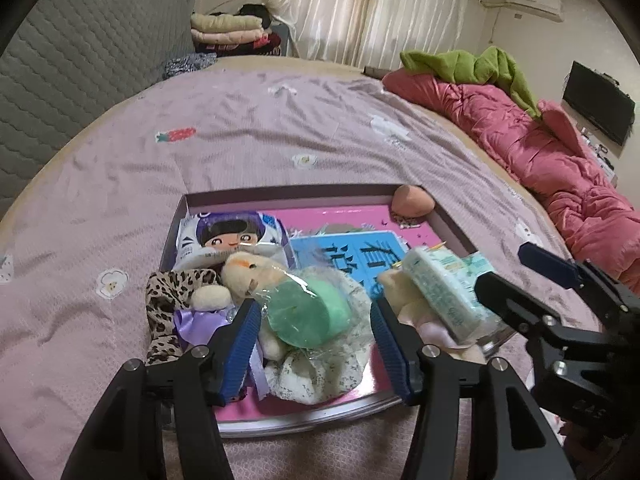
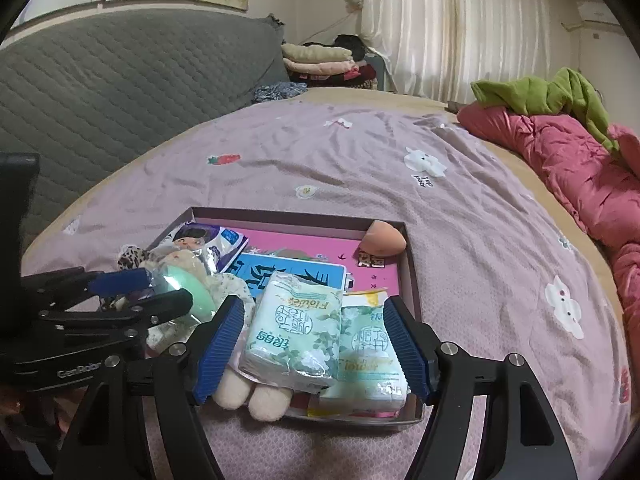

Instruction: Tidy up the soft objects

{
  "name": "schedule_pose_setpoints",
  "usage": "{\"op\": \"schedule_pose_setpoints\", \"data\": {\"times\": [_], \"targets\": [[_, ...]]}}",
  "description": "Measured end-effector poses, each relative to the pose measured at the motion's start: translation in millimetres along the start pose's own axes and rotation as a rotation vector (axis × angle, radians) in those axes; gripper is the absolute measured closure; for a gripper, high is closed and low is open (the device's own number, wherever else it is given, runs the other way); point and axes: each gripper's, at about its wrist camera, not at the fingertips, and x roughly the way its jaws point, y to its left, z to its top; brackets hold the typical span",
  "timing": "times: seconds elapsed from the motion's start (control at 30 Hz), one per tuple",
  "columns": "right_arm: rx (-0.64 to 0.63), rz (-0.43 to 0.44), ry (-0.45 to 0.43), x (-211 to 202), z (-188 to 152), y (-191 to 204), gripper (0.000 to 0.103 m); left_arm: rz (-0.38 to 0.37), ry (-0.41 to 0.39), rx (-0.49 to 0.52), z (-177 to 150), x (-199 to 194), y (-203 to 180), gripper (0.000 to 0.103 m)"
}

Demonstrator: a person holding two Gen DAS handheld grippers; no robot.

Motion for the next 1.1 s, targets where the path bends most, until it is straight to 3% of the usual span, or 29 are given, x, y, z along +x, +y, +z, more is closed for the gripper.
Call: {"op": "schedule_pose_setpoints", "data": {"times": [0.53,0.87,1.1], "targets": [[0.014,0.003,0.001,-25,-27,11,0.029,0.066,-0.027,0.000,-21,-28,-1,0.045],[0.003,-0.014,0.024,-45,-55,25,0.029,0.112,0.017,0.004,-51,-46,-8,0.045],[0.073,-0.008,0.076,-57,-81,26,0.029,0.122,0.053,-0.016,-73,-59,-12,0.044]]}}
